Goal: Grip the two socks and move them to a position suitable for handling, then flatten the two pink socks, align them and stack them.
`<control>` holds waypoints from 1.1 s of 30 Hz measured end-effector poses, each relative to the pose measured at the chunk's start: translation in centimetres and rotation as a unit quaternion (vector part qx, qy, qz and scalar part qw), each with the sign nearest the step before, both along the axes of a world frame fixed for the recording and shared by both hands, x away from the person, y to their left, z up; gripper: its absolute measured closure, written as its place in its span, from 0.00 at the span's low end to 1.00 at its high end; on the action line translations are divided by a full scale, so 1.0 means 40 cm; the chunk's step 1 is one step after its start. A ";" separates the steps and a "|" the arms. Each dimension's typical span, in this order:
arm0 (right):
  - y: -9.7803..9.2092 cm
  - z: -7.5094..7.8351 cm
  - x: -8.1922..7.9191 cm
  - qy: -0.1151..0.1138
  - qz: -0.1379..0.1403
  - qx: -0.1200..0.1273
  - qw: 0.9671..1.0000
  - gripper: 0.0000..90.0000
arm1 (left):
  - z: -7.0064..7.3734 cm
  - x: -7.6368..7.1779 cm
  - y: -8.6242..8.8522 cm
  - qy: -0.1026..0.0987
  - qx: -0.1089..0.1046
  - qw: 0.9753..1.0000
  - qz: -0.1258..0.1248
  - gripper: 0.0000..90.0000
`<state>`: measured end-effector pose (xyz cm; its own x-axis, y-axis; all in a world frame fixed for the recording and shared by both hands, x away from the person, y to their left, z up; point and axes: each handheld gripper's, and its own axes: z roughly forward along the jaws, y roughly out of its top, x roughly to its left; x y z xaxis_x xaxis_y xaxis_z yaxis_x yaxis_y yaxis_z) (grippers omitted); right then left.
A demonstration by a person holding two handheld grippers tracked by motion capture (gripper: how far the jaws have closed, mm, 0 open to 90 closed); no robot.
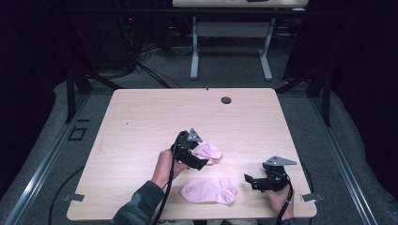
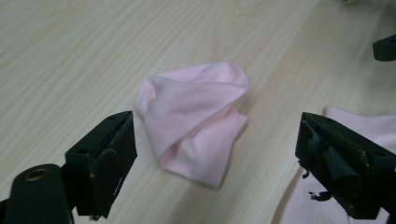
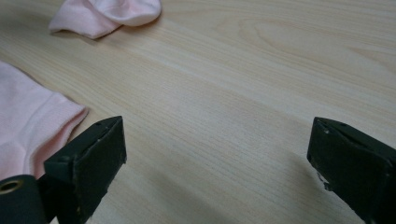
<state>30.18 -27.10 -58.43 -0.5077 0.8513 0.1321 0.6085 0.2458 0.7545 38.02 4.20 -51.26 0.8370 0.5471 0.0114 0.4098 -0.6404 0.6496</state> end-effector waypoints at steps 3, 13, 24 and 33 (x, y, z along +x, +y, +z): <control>0.003 -0.001 0.000 -0.003 0.001 -0.007 1.000 0.07 | -0.003 0.014 -0.027 0.004 0.010 1.000 -0.009 0.17; -0.002 -0.001 0.001 0.001 0.001 0.000 1.000 0.09 | -0.052 0.053 -0.175 0.015 0.101 0.993 -0.063 0.37; -0.001 -0.002 0.001 0.002 0.001 0.002 1.000 0.13 | -0.099 0.087 -0.187 0.050 0.110 0.991 -0.058 0.83; -0.002 -0.002 0.003 0.006 0.003 0.004 1.000 0.15 | -0.056 0.091 -0.139 0.054 0.008 0.998 -0.024 0.99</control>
<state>30.31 -27.19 -58.50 -0.5103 0.8477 0.1446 0.6161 0.2431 0.7493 41.67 -1.37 -53.51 0.8586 0.5075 -0.0717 0.4456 -0.6700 0.5937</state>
